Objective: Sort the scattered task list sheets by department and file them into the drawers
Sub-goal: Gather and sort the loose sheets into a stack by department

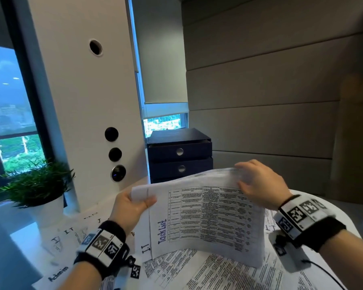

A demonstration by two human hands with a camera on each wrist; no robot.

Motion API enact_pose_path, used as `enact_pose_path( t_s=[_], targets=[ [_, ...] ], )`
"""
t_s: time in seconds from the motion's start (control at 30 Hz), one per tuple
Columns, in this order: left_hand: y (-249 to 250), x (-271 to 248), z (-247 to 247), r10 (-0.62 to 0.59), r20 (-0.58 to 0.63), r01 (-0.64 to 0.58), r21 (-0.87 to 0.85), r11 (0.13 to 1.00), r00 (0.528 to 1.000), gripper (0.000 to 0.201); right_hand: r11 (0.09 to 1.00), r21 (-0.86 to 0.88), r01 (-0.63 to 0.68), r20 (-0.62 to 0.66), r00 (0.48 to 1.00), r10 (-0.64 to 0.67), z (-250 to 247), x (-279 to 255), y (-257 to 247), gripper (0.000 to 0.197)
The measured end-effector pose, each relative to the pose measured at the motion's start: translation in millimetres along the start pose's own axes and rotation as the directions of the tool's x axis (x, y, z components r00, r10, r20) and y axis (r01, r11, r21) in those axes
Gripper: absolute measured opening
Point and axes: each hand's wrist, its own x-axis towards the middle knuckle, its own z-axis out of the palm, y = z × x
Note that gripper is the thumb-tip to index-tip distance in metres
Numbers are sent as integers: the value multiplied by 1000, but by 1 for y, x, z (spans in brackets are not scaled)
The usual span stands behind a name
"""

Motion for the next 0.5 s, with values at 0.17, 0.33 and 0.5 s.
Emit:
enact_pose_path(
  t_s=[0.17, 0.33, 0.5],
  targets=[
    [1, -2, 0, -8, 13, 9, -20, 1000, 1000, 11, 936, -318, 154, 248, 966, -75, -12, 19, -26, 74],
    [0, -2, -2, -56, 66, 57, -27, 998, 996, 10, 920, -298, 255, 466, 880, -93, 1, 10, -36, 75],
    [-1, 2, -3, -19, -1, 19, -84, 996, 1000, 8, 929, -178, 323, 392, 890, -234, 16, 12, -50, 55]
  ],
)
